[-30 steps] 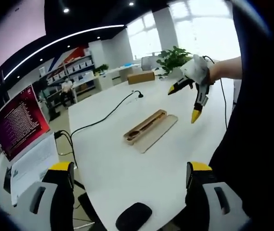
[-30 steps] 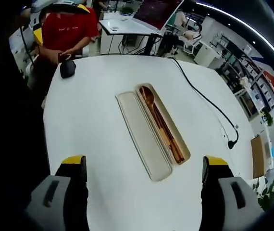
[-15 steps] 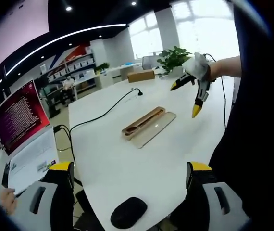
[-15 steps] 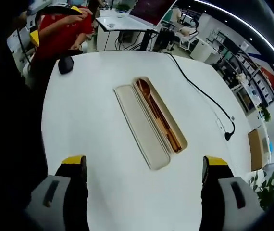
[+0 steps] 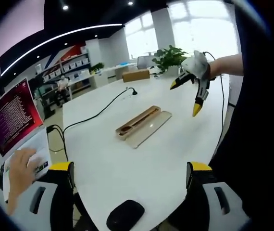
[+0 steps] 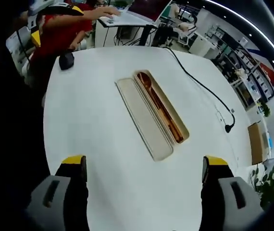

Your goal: Arrange the utensils inside the cutlery case until each visible utensil rests in its matching compartment.

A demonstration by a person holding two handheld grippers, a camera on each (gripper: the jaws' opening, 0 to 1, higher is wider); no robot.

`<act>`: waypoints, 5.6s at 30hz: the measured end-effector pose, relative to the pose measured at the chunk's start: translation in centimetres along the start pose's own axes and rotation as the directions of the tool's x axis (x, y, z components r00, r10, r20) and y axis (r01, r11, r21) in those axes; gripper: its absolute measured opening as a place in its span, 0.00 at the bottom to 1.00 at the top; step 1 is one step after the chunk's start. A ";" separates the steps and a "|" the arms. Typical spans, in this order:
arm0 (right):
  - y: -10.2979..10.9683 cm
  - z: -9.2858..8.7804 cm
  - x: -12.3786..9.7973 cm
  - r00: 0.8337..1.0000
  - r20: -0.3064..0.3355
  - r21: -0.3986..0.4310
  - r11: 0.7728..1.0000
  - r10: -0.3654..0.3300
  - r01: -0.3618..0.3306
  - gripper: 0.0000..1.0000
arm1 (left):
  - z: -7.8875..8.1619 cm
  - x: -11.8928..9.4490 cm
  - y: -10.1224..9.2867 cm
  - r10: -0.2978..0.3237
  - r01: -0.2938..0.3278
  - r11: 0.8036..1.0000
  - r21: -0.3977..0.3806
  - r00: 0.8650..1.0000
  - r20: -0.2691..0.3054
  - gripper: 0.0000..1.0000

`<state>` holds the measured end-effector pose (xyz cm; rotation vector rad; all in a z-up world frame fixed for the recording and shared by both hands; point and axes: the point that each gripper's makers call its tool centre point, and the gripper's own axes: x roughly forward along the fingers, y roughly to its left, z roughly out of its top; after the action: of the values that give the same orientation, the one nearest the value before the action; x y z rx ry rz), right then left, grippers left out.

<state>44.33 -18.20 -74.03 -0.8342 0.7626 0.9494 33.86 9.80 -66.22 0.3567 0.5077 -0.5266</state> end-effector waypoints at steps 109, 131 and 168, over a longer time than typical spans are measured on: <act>-4.8 -3.7 0.7 0.982 -0.097 -0.134 0.975 0.164 -0.176 0.75 | 2.9 13.5 -1.0 -0.324 0.357 0.890 0.284 0.933 -0.158 0.99; -3.1 -2.4 8.2 0.934 -0.122 -0.182 0.917 0.336 -0.354 0.68 | -5.2 19.9 -1.7 -0.389 0.498 0.826 0.262 0.842 -0.373 0.90; 1.2 -1.5 8.7 0.923 -0.135 -0.202 0.902 0.360 -0.382 0.36 | -3.3 21.1 -8.0 -0.511 0.640 0.710 0.294 0.755 -0.412 0.43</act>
<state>46.34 -15.79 -82.35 -0.9548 0.9282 1.3655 43.97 -3.29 -81.92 0.7073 0.8178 -1.2331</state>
